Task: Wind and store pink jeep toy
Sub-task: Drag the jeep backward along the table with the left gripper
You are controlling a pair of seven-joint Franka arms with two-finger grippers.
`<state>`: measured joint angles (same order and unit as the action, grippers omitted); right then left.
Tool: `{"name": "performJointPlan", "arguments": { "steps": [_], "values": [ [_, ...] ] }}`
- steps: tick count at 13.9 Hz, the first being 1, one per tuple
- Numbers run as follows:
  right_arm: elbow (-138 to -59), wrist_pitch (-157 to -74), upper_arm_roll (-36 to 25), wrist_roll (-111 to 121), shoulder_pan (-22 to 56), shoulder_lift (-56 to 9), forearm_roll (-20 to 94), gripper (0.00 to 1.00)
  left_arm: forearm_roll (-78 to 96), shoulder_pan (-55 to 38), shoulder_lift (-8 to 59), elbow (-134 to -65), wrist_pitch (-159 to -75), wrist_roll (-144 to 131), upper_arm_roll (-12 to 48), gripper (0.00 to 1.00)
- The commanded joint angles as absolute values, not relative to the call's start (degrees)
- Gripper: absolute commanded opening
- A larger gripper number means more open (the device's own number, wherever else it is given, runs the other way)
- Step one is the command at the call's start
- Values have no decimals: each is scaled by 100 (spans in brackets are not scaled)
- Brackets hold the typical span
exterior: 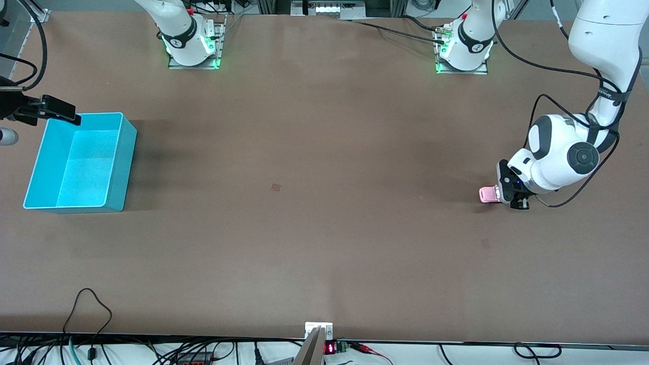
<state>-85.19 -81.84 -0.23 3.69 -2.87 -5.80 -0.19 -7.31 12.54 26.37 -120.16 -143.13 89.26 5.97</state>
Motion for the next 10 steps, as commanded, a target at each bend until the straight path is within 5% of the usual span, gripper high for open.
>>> {"name": "performJointPlan", "arguments": {
  "steps": [1,10],
  "values": [
    [-8525,-8139,35,431,-325,-554,-105,100,-870,1476,2900,-11980,-14484,8974,659,16],
    [-8525,-8060,35,422,-352,-536,-105,100,-888,1696,3172,-11786,-14484,9702,659,14]
  ]
}}
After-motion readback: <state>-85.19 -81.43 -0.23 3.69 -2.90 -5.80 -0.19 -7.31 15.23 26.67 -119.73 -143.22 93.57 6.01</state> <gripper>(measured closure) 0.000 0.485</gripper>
